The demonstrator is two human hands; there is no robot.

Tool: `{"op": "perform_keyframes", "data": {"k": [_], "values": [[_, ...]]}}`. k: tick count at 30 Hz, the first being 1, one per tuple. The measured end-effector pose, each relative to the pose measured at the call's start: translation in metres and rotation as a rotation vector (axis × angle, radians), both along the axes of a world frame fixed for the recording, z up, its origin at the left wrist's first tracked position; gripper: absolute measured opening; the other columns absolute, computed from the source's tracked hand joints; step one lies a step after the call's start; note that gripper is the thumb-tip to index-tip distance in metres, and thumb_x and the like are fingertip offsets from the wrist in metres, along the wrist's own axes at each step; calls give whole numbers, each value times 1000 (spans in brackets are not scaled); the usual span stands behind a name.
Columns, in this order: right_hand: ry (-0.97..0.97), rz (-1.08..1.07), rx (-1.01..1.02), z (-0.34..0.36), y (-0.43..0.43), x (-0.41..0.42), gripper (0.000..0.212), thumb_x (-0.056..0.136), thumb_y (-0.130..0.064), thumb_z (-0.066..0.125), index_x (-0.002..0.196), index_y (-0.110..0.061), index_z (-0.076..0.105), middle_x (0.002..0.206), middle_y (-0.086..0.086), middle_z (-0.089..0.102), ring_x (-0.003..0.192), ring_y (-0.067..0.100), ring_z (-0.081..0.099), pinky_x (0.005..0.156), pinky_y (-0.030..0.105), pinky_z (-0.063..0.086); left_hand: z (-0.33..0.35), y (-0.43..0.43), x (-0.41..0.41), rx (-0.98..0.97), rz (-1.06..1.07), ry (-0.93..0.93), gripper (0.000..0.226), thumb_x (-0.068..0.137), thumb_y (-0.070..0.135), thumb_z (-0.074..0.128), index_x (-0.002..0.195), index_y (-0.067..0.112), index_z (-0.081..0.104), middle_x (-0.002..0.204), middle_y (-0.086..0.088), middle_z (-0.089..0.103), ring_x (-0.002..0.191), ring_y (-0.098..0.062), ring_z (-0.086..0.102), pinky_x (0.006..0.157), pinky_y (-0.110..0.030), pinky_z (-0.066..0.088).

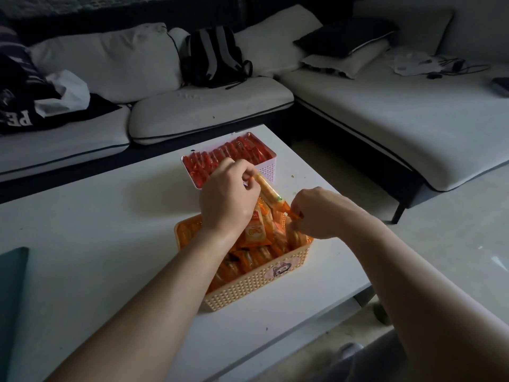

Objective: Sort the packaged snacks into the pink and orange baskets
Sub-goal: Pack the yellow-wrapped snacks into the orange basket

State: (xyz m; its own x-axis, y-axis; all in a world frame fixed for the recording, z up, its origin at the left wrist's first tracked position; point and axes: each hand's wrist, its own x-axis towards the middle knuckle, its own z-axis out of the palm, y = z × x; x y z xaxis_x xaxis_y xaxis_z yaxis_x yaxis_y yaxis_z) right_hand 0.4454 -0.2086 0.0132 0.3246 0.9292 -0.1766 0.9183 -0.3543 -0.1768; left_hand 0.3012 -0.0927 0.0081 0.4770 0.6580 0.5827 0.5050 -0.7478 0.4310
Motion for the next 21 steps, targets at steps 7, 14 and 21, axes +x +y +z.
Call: {"op": "perform_keyframes", "data": {"k": [7,14,21], "values": [[-123,-78,57,-4,3,-1,44,86,-41,76,123,-22,62,99,-5,64,78,15,65,59,23,55,-3,-4,0,6,-31,10,8,91,17,71,97,18,75,98,4,68,74,-6,56,54,-14,44],[652,-118,324,7,1,7,73,89,-32,76,151,-32,38,140,-4,54,117,19,60,94,37,58,-7,-13,5,-25,-151,-2,9,89,16,75,98,15,75,96,2,68,79,-5,57,61,-2,39],[663,-101,399,-1,7,13,73,91,-1,69,150,-33,39,131,1,57,107,21,66,83,34,62,-1,-15,3,-251,-335,-98,26,92,13,74,118,16,70,110,3,69,89,-2,67,72,-5,53]]}}
